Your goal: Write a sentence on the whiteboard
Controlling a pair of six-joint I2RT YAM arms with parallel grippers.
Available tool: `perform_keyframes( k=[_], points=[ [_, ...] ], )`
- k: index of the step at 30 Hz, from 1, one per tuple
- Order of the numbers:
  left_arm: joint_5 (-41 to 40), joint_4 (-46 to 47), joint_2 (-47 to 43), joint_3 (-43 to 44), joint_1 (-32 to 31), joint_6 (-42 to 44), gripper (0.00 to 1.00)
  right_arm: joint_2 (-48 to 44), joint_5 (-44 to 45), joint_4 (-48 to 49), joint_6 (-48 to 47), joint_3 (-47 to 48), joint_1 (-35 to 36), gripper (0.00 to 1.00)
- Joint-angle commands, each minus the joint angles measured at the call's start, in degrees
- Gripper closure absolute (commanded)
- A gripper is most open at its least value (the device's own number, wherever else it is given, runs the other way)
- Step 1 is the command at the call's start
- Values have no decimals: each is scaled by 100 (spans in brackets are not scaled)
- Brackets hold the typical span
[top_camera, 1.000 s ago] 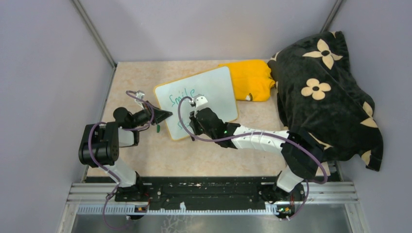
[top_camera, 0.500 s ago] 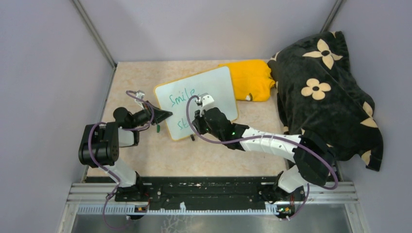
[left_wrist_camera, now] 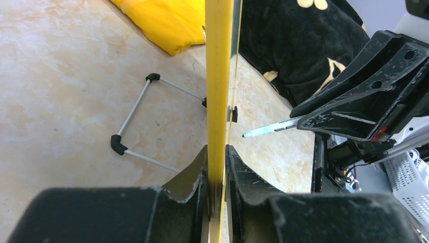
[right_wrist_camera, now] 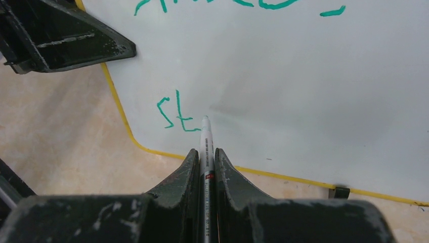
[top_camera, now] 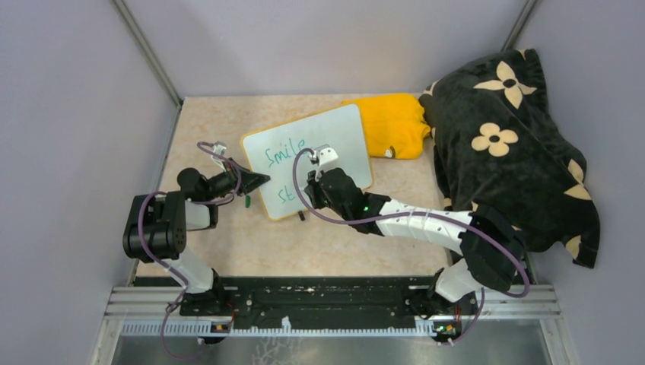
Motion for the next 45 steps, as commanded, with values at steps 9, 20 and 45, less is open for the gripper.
perform_keyframes(
  k=[9, 20, 45],
  points=[
    [123, 95, -96, 122, -39, 68, 79, 224, 263, 39, -21, 351, -56, 100],
    [121, 86, -94, 131, -40, 66, 79, 402, 322, 66, -21, 504, -51, 100],
    [121, 78, -90, 131, -50, 67, 79, 507, -3, 2, 56, 211, -54, 100]
  ],
)
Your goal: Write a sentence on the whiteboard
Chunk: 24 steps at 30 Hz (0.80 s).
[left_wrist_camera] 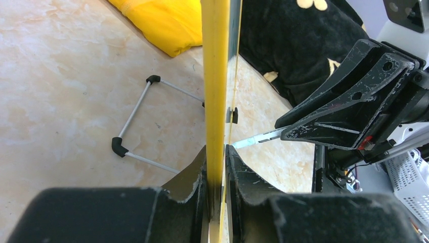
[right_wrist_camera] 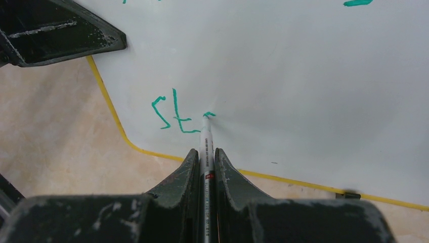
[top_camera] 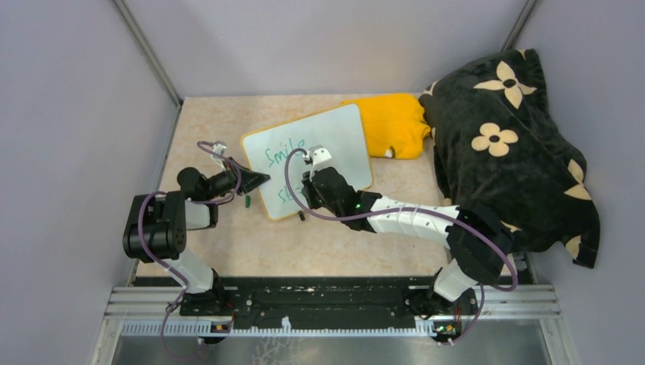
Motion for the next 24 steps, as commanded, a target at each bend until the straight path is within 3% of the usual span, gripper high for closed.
perform_keyframes(
  k=[1, 24],
  points=[
    [124, 85, -79, 91, -36, 63, 79, 14, -9, 135, 57, -102, -46, 100],
    [124, 62, -98, 97, -48, 79, 79, -111, 325, -71, 0, 77, -230, 100]
  ],
)
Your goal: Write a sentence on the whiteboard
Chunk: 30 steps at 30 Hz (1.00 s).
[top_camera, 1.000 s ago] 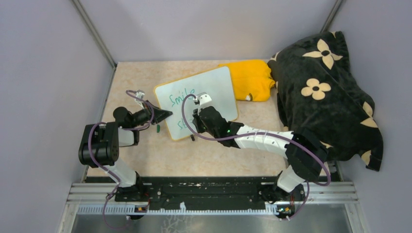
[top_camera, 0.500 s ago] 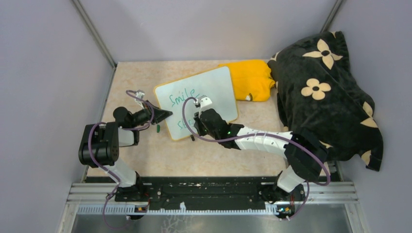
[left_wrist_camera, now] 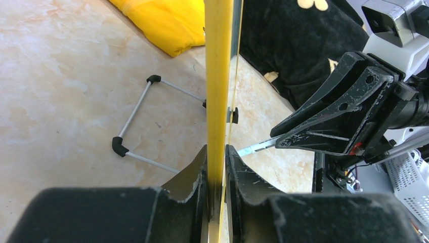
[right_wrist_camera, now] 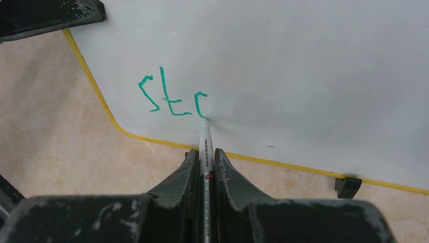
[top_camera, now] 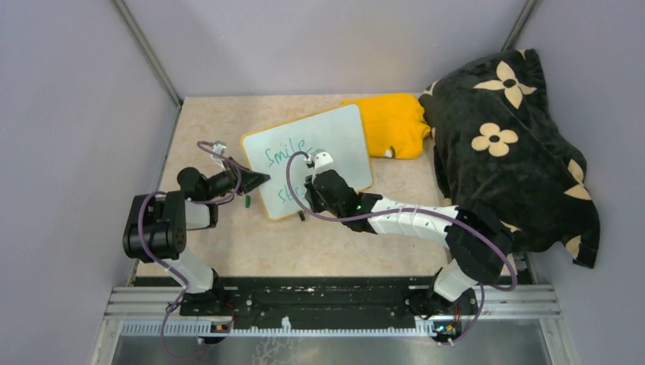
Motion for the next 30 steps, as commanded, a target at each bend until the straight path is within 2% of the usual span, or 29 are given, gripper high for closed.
perform_keyframes(
  k=[1, 30],
  points=[
    [132, 71, -101, 100, -49, 73, 79, -104, 390, 59, -101, 279, -188, 100],
    [139, 38, -94, 107, -58, 89, 80, -12, 373, 19, -249, 726, -250, 100]
  ],
)
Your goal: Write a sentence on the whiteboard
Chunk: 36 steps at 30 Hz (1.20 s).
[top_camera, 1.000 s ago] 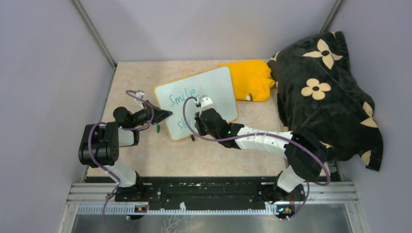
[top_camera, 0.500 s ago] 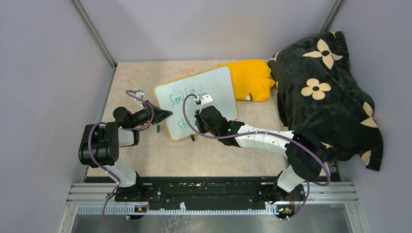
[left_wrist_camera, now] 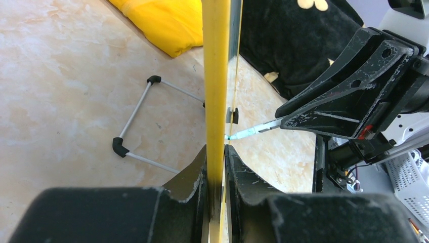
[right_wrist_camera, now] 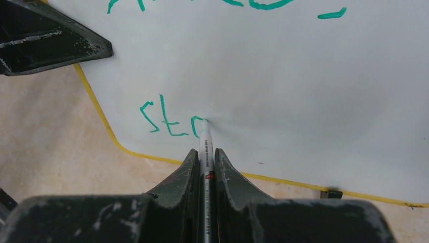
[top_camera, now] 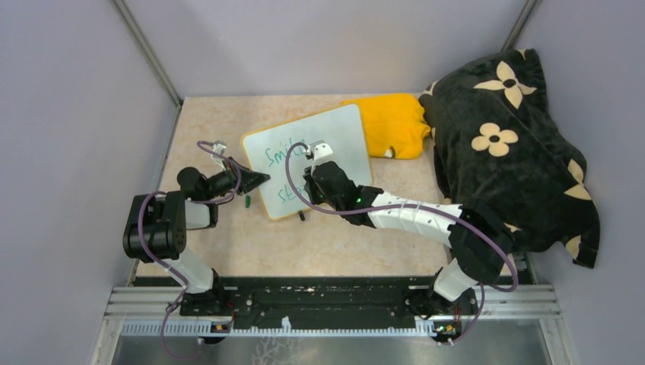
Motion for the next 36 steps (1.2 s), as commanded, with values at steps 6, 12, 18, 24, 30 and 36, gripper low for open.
perform_keyframes(
  k=[6, 12, 18, 24, 30, 36],
  points=[
    [135, 40, -95, 98, -65, 88, 80, -21, 267, 290, -64, 166, -144, 100],
    [135, 40, -98, 98, -66, 84, 80, -76, 213, 326, 13, -57, -141, 100],
    [135, 40, -99, 91, -65, 92, 80, -119, 179, 336, 62, -204, -140, 100],
    [137, 33, -96, 98, -65, 97, 80, -156, 154, 345, 88, -285, -141, 100],
    [135, 22, -91, 98, -65, 100, 80, -183, 163, 311, 94, -330, -141, 100],
    [135, 22, -87, 98, -65, 95, 80, -307, 134, 292, 95, -324, -141, 100]
  ],
)
